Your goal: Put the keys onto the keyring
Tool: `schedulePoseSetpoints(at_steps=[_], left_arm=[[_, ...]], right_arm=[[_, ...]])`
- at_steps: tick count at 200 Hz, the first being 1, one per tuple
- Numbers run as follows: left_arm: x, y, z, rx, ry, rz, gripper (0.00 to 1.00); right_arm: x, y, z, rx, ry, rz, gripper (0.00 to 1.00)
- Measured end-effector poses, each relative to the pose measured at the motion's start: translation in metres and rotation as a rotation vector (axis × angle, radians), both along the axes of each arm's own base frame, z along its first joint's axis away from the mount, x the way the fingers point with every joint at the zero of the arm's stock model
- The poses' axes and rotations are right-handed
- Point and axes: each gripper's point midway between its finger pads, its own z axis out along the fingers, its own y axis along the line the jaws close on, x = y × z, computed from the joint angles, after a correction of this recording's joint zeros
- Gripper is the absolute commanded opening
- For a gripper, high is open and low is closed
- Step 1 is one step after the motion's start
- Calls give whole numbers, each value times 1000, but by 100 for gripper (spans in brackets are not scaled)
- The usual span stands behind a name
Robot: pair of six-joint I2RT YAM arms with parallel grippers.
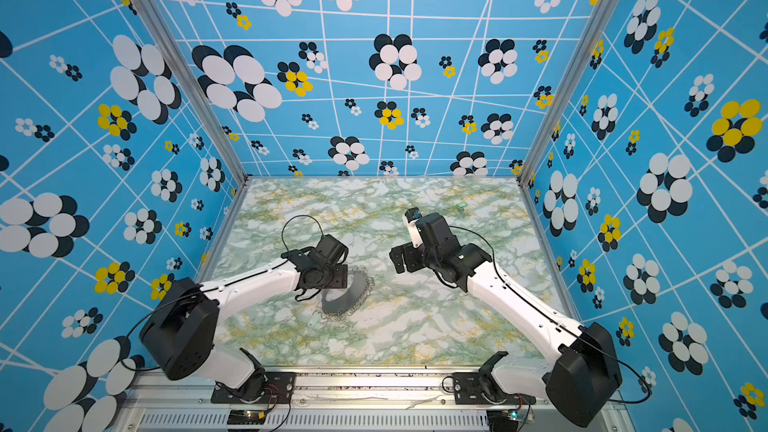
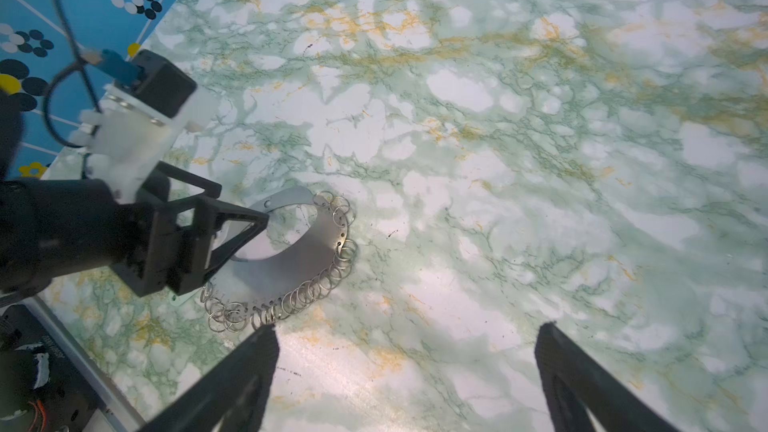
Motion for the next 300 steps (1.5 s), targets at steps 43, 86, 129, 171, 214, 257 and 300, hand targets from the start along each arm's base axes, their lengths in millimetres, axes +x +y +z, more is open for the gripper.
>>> schedulePoseSetpoints(at_steps=[43, 86, 129, 171, 214, 257, 300], left_arm=[[-60, -2, -8, 13, 91, -50, 49], [-99, 31, -38, 92, 212, 15, 39], [-96, 28, -36, 75, 199, 20, 33], [-92, 22, -38, 72, 190, 3, 33], [-90, 16, -43, 89, 204, -21, 33], [-87, 12, -43, 87, 200, -32, 32], [-89, 4, -45, 82, 210, -58, 24]], right_arm=[[0, 1, 0, 5, 1, 4, 99], [1, 5, 0, 18, -1, 14, 99], [1, 5, 0, 18, -1, 14, 99], [1, 5, 0, 18, -1, 14, 99], [2, 5, 0, 18, -2, 14, 99], [1, 5, 0, 17, -1, 14, 99], [2, 5, 0, 17, -1, 14, 99]])
